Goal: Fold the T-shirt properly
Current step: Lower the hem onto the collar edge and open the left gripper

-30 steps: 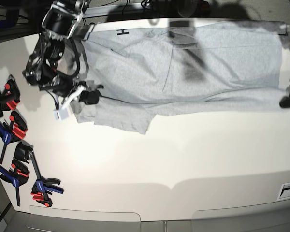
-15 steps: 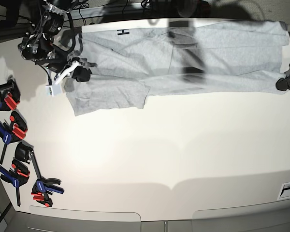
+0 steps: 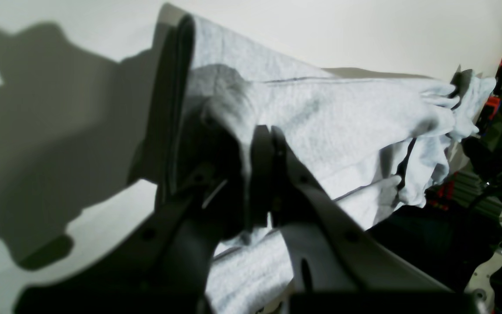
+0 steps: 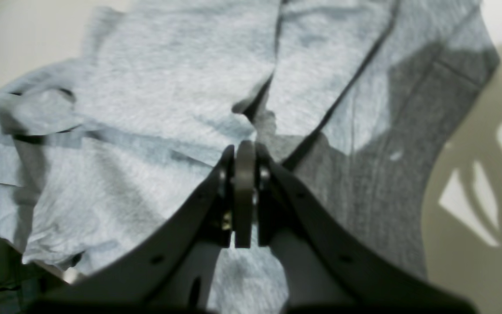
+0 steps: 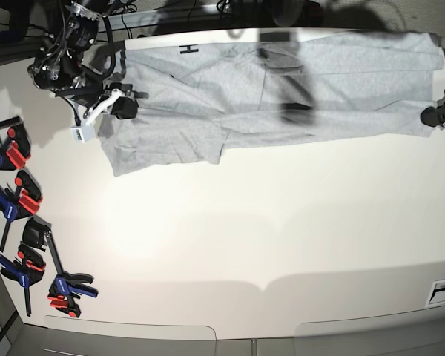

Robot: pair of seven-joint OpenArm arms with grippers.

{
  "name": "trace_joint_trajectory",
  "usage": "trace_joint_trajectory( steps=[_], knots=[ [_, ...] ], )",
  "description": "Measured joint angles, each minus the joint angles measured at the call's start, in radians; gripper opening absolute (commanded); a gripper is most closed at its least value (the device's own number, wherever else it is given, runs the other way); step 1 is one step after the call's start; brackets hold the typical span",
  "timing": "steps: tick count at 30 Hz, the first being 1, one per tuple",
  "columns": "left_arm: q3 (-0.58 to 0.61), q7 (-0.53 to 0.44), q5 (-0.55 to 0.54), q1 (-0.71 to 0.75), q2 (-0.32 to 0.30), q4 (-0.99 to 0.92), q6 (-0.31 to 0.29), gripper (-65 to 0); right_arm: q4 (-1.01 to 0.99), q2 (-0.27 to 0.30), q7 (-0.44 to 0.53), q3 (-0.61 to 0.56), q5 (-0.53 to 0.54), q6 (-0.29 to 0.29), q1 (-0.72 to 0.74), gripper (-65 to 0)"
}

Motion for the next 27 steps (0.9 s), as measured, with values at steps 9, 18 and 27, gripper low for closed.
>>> trace_joint_trajectory(
  steps=[9, 18, 27],
  knots=[
    [0.000, -0.001, 0.000, 0.001, 0.000, 0.000, -0.001, -65.0, 0.171, -0.017, 0.001, 0.073, 0.048, 0.000, -0.108, -65.0],
    [0.000, 0.000, 0.004, 0.012, 0.000, 0.000, -0.001, -65.0, 0.187, -0.064, 0.012, 0.073, 0.051, 0.000, -0.144, -65.0],
    [0.000, -0.028, 0.007, 0.013, 0.000, 0.000, -0.001, -59.2, 0.187, -0.111, 0.013, 0.073, 0.048, 0.000, -0.143, -64.4]
  ],
)
